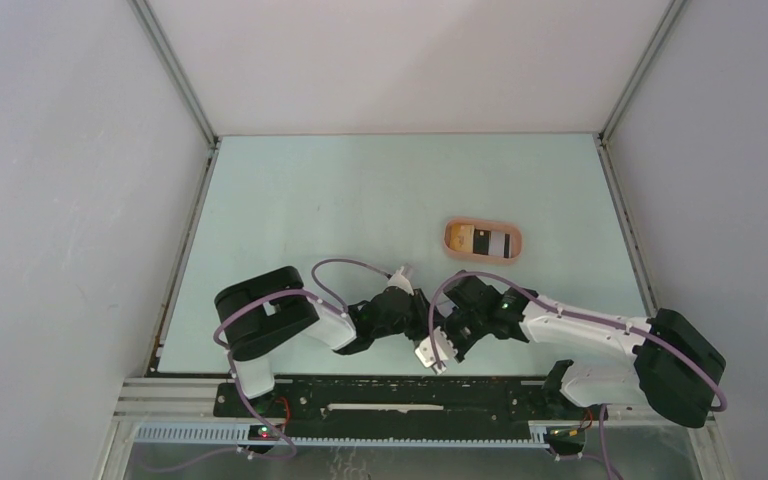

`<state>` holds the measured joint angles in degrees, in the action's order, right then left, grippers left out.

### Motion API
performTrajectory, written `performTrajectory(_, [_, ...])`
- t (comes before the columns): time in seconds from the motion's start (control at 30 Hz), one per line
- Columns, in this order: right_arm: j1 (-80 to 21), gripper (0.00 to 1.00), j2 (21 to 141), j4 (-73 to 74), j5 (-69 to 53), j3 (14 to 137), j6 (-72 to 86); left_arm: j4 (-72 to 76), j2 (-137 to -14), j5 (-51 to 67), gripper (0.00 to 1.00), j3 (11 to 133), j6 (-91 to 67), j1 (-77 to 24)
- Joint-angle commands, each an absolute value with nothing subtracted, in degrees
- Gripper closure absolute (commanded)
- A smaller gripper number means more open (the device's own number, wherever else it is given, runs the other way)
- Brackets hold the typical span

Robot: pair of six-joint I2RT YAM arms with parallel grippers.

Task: Put the credit cards into the card holder
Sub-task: Insert the credit card into the card holder.

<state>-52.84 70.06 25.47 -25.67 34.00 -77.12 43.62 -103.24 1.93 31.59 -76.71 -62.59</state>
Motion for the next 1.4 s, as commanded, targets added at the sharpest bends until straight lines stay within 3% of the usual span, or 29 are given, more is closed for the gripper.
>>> performTrajectory(0.0, [-50.71, 1.00, 68.74, 24.57, -24.32, 33.21, -79.21, 40.08, -104.24, 2.64, 0.76, 29.47, -75.74, -62.41])
performTrajectory(0.73, [-44.48, 1.00, 68.99, 28.50, -26.72, 32.96, -78.10, 31.34, -96.90, 0.41, 0.72, 27.93, -72.38, -61.52])
performTrajectory(1.37, [-42.57, 0.95, 69.07, 30.89, -33.84, 37.85, -73.16, 17.64, -89.99, -5.24, 0.77, 28.85, -65.47, -61.26])
